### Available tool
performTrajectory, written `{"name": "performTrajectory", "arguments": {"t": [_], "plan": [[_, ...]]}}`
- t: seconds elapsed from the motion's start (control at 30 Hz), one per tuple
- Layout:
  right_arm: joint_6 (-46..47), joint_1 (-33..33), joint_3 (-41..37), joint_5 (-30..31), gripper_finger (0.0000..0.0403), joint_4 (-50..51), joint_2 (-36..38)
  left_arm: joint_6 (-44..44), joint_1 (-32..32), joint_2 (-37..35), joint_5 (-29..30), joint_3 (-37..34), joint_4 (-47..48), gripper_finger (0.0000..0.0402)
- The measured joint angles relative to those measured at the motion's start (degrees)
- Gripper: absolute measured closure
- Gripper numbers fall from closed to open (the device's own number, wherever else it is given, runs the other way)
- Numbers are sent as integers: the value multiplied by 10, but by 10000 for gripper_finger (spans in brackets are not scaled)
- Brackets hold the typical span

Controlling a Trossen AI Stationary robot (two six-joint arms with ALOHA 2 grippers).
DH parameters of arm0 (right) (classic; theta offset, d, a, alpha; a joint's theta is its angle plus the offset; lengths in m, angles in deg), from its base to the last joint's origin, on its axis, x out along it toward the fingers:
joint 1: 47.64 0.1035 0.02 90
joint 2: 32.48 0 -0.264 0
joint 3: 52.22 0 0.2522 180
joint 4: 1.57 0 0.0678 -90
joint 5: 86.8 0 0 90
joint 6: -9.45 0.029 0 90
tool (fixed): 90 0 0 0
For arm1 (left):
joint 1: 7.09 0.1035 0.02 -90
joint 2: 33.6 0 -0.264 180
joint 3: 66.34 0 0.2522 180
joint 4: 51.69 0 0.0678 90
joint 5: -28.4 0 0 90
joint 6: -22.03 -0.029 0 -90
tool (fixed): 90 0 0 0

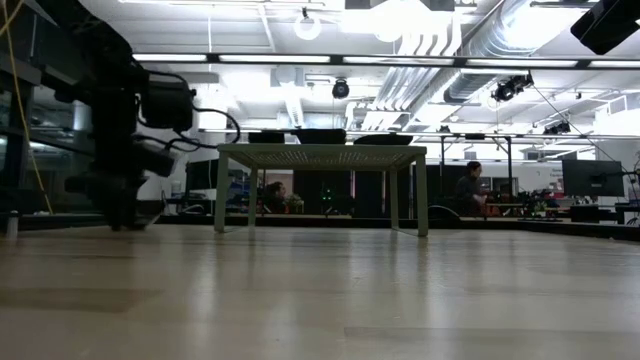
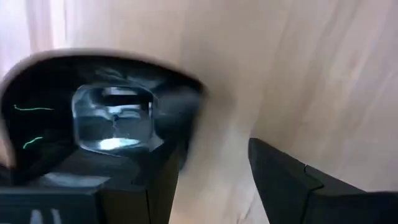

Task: Pick & Place Mini shaped plates
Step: Stack the leaf shaped plate on top of the leaf shaped plate on the shelf

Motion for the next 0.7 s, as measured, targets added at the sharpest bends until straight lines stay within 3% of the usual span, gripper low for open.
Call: {"name": "performTrajectory", "arguments": {"t": [0.23, 0.7], "plan": [[0, 0, 0, 0, 297, 0, 0, -27, 2, 0, 11, -4, -42, 209], [0, 0, 0, 0, 297, 0, 0, -27, 0, 0, 13, -4, -37, 209]]}}
